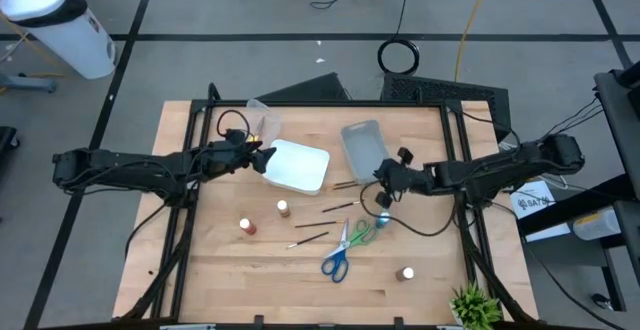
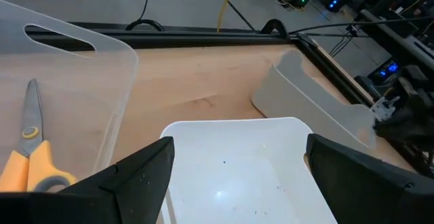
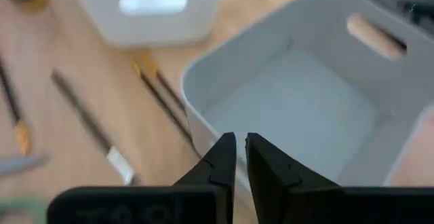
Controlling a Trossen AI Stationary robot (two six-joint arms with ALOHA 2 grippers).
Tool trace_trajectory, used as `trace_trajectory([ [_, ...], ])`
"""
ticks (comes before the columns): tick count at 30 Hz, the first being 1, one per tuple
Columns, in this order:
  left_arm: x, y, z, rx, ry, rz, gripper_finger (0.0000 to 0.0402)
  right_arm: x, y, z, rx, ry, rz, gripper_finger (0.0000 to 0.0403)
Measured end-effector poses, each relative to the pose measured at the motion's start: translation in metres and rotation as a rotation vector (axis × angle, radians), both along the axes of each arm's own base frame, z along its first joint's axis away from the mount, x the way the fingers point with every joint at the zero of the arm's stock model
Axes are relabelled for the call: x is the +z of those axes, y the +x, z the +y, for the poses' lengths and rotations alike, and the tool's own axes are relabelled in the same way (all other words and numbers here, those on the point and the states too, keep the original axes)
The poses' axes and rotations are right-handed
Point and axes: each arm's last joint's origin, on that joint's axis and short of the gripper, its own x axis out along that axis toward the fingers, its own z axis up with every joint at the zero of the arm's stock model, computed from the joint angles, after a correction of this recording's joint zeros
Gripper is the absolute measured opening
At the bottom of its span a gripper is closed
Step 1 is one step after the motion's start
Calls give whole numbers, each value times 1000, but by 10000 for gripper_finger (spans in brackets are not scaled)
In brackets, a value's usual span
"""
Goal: Pick & Place Paint Supplies
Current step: Adjust the gray bin, then put the middle gold and black paintbrush into the gray bin
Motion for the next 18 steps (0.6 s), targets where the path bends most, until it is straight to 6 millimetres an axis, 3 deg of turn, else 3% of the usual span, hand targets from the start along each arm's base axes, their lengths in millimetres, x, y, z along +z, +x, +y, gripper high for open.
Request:
trace_trajectory([
  [7,0,0,0,-1,2,1,346,-10,-4,-24,-37,-90,-33,22],
  [12,0,0,0,1,2,1,347,-5,0,-37,-36,-172,-78,24],
  [15,0,0,0,2,3,1,346,-2,8,-41,20,-235,-126,24],
  [18,0,0,0,1,3,2,347,2,13,-36,204,-162,-204,24],
])
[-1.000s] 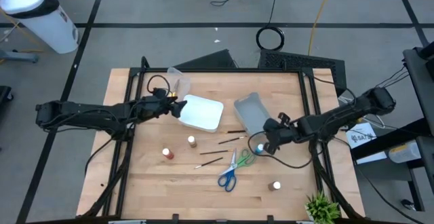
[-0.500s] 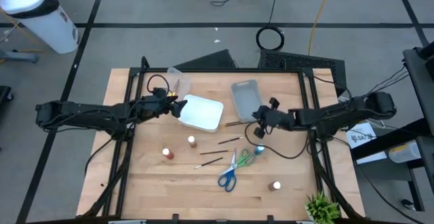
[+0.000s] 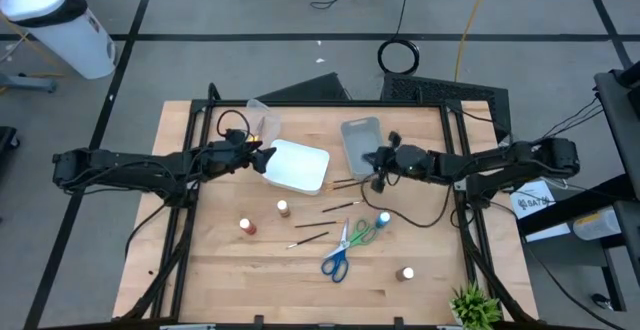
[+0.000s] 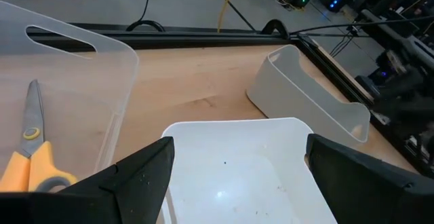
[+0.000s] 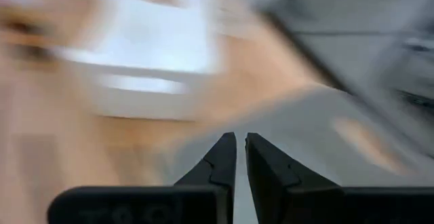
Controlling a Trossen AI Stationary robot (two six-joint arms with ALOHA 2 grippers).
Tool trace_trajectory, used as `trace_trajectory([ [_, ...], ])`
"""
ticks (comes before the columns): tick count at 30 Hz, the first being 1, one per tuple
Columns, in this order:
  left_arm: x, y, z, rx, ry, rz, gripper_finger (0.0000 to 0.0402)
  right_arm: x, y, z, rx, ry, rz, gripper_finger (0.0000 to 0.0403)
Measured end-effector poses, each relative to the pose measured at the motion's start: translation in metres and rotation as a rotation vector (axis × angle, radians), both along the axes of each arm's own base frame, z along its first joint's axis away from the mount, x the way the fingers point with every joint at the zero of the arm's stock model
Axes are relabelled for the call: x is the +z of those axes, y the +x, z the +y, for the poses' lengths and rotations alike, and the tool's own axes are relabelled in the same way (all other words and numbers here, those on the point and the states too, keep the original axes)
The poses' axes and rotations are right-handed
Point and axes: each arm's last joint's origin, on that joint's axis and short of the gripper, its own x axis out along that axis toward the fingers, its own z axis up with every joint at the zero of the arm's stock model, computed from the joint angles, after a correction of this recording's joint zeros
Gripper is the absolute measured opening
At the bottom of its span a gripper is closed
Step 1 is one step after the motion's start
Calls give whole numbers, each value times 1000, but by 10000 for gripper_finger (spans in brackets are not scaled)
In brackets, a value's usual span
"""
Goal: Pick & Place Paint Supplies
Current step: Put the middle gold and black paintbrush into the gray bin
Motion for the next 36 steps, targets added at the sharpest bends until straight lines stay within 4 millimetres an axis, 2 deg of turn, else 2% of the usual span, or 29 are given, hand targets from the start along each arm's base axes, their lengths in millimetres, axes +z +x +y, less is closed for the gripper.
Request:
trace_trajectory([
  [4,0,0,0,-1,0,0,347,5,7,19,315,199,-21,14],
  [6,0,0,0,-2,2,2,347,1,16,26,345,247,6,6],
  [10,0,0,0,-2,5,4,346,-8,44,29,291,226,124,7],
  [13,0,0,0,-3,6,4,347,-16,71,26,287,186,242,35],
  [16,0,0,0,-3,6,7,347,-28,97,21,280,168,374,82],
  [20,0,0,0,-3,5,7,347,-44,119,9,231,83,515,136],
  [24,0,0,0,-6,4,7,347,-56,128,-1,216,79,598,169],
  [29,0,0,0,-11,2,8,347,-66,124,-9,239,122,668,180],
  [32,-1,0,0,-11,2,9,347,-71,117,-8,239,191,734,166],
  [36,-1,0,0,-11,2,9,347,-75,110,2,226,222,802,127],
])
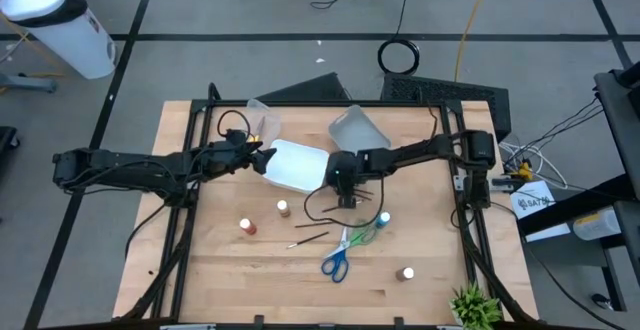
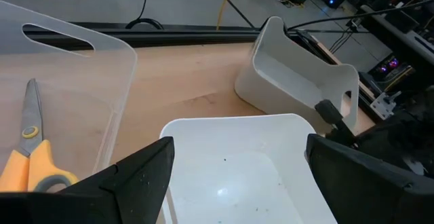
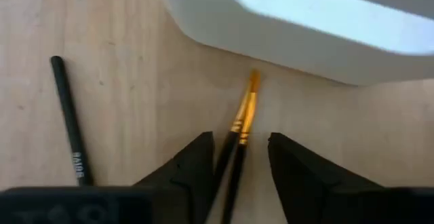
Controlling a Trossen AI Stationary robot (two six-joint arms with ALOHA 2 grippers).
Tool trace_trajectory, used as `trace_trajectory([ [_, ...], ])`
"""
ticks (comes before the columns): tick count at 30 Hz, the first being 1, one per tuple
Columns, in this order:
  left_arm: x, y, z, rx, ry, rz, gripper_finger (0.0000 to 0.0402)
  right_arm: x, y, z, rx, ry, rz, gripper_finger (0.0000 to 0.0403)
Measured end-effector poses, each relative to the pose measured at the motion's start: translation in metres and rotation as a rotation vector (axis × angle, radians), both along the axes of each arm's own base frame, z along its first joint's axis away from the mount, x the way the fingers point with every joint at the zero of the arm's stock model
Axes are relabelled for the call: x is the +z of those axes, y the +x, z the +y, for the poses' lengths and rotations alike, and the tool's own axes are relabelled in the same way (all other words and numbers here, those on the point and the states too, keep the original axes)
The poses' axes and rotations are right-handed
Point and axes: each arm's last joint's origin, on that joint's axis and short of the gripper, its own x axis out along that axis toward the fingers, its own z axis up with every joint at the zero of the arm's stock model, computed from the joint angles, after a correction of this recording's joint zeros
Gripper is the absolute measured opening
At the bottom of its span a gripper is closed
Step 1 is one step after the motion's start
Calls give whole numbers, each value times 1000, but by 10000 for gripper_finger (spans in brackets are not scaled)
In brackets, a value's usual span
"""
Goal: Pick & Place Paint Supplies
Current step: Put the middle gold and black paintbrush into the gray bin
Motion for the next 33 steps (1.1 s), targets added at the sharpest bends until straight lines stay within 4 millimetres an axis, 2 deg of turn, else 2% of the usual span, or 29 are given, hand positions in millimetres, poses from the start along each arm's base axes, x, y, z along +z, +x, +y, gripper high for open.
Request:
trace_trajectory([
  [7,0,0,0,0,0,0,347,-2,-2,15,23,6,32,68],
  [14,0,0,0,0,-1,0,347,-6,-3,15,34,-31,58,10],
  [20,0,0,0,2,-4,-3,347,-5,-3,23,85,-58,64,2],
  [33,0,0,0,0,-2,-1,347,28,-5,59,209,-65,-48,0],
])
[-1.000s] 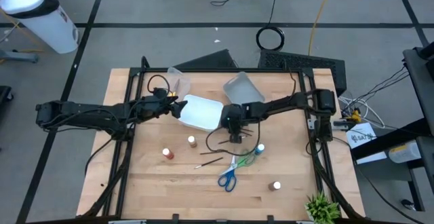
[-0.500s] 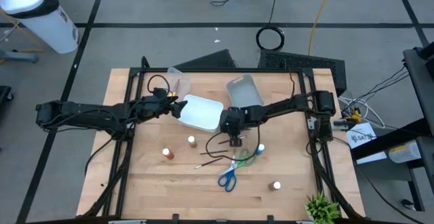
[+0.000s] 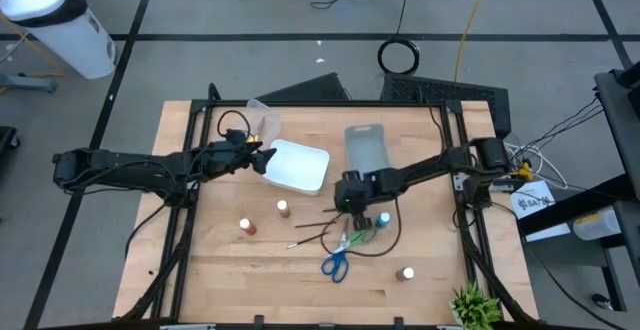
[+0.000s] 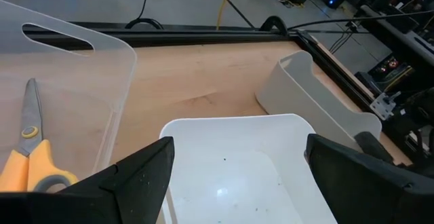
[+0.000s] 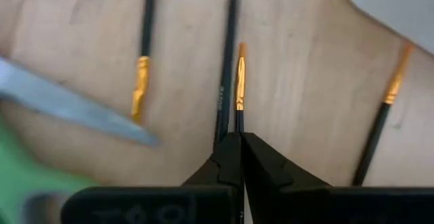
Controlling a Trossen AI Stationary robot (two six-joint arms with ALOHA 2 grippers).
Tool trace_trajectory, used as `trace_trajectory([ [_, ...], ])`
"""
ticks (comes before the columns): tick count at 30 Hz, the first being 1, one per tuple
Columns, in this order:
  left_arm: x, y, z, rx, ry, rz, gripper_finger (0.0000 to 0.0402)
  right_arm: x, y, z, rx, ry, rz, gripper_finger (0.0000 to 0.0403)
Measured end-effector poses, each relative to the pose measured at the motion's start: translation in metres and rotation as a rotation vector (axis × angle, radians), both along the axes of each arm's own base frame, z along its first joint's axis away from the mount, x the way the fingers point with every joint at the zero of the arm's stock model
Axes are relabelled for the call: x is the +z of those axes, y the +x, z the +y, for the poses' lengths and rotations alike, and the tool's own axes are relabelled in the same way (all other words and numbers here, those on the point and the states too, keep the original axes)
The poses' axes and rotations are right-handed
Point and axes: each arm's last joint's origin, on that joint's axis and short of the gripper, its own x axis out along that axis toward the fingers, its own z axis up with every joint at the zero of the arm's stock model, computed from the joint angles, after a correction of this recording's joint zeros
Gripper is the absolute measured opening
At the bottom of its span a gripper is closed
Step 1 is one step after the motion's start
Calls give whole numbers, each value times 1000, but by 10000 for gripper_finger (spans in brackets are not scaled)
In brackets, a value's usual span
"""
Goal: Pick & Place Paint Supplies
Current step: Put the middle gold and black paintbrush into the gray bin, then put the top gold and black paintbrush into the gray bin
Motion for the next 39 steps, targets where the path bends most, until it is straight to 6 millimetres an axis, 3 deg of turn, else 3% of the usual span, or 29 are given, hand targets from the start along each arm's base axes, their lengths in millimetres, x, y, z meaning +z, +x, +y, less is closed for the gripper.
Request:
trace_trajectory([
  [12,0,0,0,0,-3,-2,347,37,-3,7,23,-26,-150,1],
  [17,0,0,0,0,-3,-3,347,44,1,1,-91,11,-224,1],
  [20,0,0,0,1,-4,-5,347,39,11,-5,-101,6,-271,24],
  [25,0,0,0,1,-4,-6,347,25,24,-22,-123,-15,-324,101],
  [30,0,0,0,0,-4,-8,347,9,24,-44,-199,-71,-275,157],
  [39,0,0,0,0,-4,-7,347,-16,32,-57,-200,-4,-253,159],
])
